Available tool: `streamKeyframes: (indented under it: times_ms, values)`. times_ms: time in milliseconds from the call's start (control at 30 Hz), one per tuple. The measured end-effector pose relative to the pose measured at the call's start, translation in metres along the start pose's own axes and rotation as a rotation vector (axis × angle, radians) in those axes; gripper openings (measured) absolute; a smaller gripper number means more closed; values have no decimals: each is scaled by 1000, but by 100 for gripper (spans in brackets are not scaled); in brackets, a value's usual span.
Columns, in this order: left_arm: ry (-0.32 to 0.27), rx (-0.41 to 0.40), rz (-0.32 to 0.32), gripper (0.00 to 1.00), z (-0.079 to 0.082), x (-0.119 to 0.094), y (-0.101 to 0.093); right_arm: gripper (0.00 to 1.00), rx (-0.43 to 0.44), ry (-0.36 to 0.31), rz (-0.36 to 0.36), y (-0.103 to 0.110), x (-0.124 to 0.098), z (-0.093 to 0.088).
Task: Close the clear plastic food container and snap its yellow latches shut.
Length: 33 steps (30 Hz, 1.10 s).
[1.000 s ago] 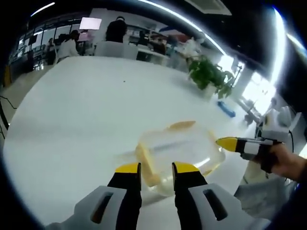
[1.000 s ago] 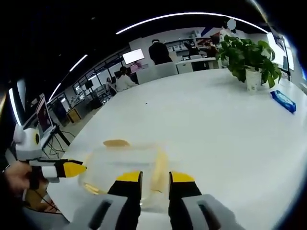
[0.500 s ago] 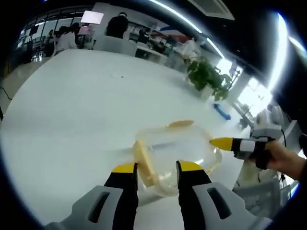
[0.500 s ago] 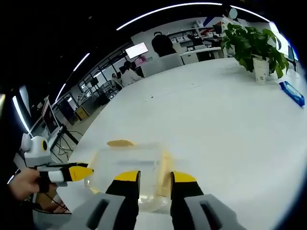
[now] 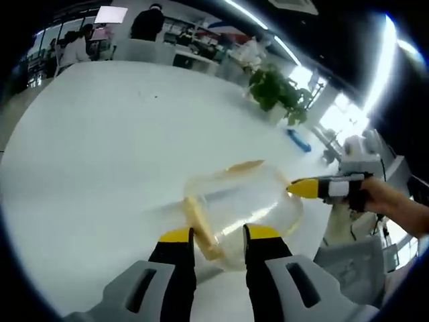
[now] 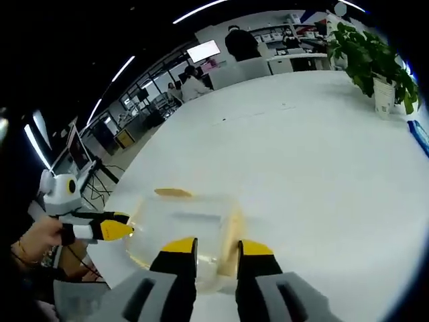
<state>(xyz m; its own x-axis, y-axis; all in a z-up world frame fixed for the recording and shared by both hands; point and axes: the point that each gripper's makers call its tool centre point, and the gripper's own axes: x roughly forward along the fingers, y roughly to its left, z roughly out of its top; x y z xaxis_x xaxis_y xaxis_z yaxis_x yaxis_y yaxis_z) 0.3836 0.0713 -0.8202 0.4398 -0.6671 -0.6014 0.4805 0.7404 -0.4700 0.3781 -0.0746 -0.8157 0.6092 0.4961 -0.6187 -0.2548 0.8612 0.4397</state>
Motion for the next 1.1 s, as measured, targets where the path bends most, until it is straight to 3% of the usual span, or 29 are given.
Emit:
streamKeyframes:
  times_ms: [133, 167, 400, 767, 1100]
  values:
    - [10, -18, -33, 23, -1, 0, 2, 18, -11, 3, -18, 4, -1, 4]
    - [23, -85, -70, 23, -4, 1, 0, 18, -28, -3, -14, 1, -1, 6]
    - [0, -36, -51, 24, -1, 1, 2, 19, -9, -25, -6, 6, -3, 2]
    - [-19, -45, -34, 25, 3, 0, 8, 19, 4, -51, 9, 4, 0, -2]
    - [-48, -51, -20, 25, 3, -8, 15, 19, -37, -51, -7, 11, 8, -1]
